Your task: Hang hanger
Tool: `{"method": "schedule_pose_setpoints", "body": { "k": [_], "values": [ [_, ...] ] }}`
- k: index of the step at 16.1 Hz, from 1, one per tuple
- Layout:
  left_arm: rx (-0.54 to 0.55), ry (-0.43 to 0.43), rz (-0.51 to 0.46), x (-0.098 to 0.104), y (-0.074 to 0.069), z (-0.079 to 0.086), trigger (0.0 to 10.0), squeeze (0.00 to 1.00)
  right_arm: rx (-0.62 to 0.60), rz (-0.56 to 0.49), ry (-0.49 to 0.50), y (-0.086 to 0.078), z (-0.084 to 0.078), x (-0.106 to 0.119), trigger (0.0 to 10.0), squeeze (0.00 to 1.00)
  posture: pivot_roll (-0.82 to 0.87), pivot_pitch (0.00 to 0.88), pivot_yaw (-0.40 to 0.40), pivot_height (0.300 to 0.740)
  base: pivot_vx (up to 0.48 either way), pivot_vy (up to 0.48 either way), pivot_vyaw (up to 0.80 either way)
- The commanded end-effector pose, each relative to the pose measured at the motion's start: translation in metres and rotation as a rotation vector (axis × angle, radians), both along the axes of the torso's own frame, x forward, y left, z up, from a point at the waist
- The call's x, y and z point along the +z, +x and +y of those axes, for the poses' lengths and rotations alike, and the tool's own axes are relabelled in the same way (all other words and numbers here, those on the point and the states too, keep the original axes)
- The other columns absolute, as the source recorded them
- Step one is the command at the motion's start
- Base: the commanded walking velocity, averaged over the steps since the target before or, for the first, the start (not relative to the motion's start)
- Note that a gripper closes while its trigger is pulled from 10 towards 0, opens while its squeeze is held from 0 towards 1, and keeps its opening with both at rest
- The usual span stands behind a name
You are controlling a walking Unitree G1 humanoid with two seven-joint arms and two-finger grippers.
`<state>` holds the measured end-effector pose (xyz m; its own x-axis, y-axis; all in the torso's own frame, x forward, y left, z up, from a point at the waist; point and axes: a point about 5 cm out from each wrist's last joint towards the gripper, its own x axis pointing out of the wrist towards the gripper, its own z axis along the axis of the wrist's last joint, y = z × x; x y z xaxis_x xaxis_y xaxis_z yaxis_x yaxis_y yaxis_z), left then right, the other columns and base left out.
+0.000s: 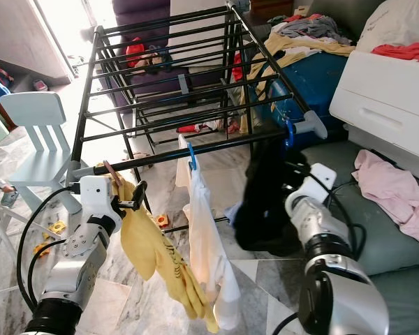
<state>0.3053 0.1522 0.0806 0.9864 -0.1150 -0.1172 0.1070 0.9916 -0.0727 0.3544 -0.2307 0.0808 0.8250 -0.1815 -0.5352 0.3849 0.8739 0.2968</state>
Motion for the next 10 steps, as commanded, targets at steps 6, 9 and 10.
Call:
{"method": "schedule_pose_setpoints", "body": {
  "k": [6,9,10],
  "values": [
    [0.015,0.058,0.010,0.002,0.001,0.006,10.0,0.00,0.071,-0.003,-0.046,-0.002,0.007,-0.006,10.0,1.00,-0.13,0.000,0.118,0.740,0.000,0.000,0.00],
    [0.097,0.104,-0.017,0.006,0.001,0.015,10.0,0.00,0.096,-0.041,-0.182,-0.006,0.001,-0.005,10.0,1.00,-0.12,0.000,0.111,0.740,0.000,0.000,0.00],
    [0.110,0.104,-0.017,0.006,0.001,0.017,10.0,0.00,0.096,-0.053,-0.206,-0.008,-0.001,-0.005,10.0,1.00,-0.12,0.000,0.111,0.740,0.000,0.000,0.00]
  ]
}}
